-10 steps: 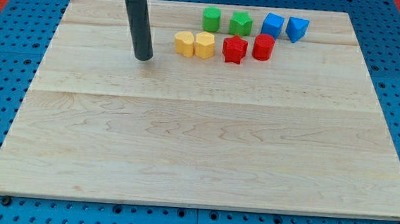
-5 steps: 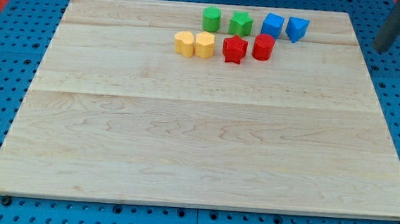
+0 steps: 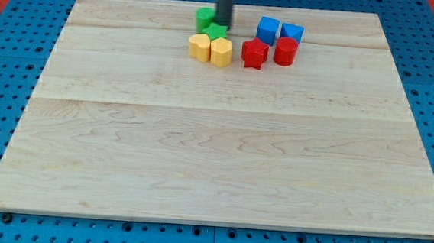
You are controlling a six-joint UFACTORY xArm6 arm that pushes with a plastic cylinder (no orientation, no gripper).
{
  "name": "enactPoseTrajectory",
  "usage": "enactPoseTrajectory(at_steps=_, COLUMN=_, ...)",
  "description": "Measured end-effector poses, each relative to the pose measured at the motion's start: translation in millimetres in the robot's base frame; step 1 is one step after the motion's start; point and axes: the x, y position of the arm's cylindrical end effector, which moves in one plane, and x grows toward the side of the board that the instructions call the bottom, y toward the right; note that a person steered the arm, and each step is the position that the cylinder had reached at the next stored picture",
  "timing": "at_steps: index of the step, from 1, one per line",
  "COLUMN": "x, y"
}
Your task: Push the green circle towards the top left
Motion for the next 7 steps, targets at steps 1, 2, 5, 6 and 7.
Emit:
enactPoseTrajectory(at_steps=1, x=-21, y=-28)
enactPoseTrajectory(at_steps=2, x=-33, y=-9)
enactPoseTrajectory(at_steps=5, x=-36, y=-11)
enactPoseTrajectory(at_steps=6, x=-36, y=-17)
enactPoseTrajectory(at_steps=7, x=-37, y=-32)
